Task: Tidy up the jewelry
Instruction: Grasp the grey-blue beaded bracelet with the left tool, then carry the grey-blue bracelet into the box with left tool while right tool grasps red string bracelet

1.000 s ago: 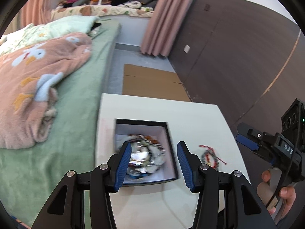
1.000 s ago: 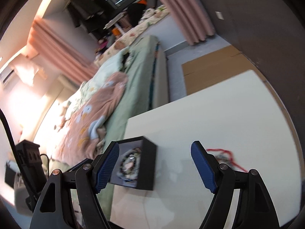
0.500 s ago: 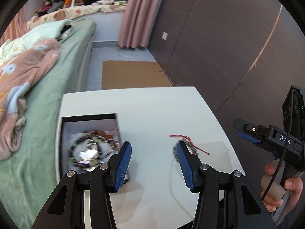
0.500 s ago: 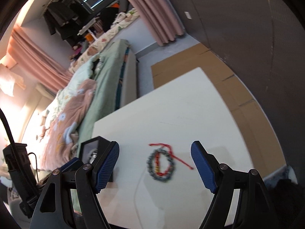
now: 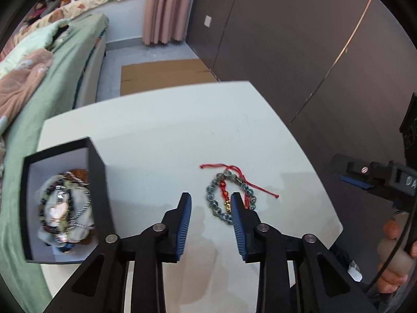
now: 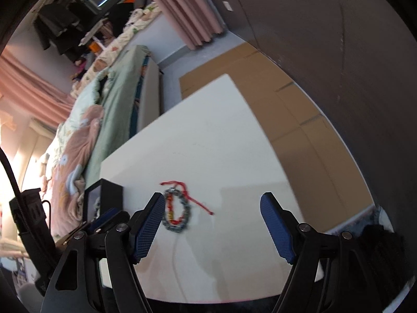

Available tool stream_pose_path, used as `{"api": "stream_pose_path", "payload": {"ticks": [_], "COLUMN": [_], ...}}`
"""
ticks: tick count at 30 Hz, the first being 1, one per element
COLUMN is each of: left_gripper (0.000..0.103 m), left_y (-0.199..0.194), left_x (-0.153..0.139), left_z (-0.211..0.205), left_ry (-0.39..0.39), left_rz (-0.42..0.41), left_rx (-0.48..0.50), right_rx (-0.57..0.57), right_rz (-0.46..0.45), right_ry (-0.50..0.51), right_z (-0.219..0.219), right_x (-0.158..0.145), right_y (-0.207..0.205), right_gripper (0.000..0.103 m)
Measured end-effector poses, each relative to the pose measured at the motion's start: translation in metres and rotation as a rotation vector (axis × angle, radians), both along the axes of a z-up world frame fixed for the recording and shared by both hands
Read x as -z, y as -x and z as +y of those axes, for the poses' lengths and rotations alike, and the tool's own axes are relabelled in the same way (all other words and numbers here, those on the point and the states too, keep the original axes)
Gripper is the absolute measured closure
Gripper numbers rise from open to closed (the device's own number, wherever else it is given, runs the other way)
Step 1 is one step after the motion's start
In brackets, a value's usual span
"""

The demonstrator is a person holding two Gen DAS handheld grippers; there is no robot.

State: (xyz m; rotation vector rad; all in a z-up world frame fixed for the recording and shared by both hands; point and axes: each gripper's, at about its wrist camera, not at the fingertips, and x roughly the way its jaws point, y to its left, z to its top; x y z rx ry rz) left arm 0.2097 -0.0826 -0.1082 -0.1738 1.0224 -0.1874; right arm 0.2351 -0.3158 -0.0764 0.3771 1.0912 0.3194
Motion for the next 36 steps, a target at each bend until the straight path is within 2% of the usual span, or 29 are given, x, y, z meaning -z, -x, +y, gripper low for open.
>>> {"api": "stream_pose_path", "payload": {"ticks": [7, 15, 22, 23, 25, 29, 36], "left_gripper": [0.073, 0.075, 0.076, 0.078, 0.094, 0.094, 0.094], "left_y": [-0.013, -0.02, -0.017, -0.017, -0.017, -0.017, -0.002], "left_x": [0.021, 0.042, 0.043, 0.043, 0.043, 0.04, -0.001], "left_z": [-0.015, -0.02, -0.033, -0.031, -0.026, -0.02, -0.024], "left_ry": [-0.05, -0.086, -0.198, -0.2, -0.211, -0.163, -0.106], "left_rz": [0.033, 0.079, 0.063, 0.06, 0.057, 0.075, -0.024], "left_rx": [0.013, -0.009, 0.035, 0.039, 0.022, 0.023, 0.059], "right_rx": [0.034, 0.032, 0.038, 0.035, 0.028, 0.021, 0.021], "right_rz": [0.027, 0.037, 0.036, 0.037, 0.046, 0.049, 0.045], "right_ry": [-0.008, 0.013, 0.064, 0.069, 0.081, 0.091, 0.11], "right_z": [-0.017, -0.012, -0.014, -0.013, -0.011, -0.009, -0.007], "right_x": [0.004, 0.005, 0.005, 0.006, 0.009, 0.009, 0.008], "right_y": [-0.002, -0.002, -0.004, -0.004, -0.004, -0.004, -0.003], "right_gripper": [0.027, 0.027, 0.027, 0.027, 0.027, 0.027, 0.027]}}
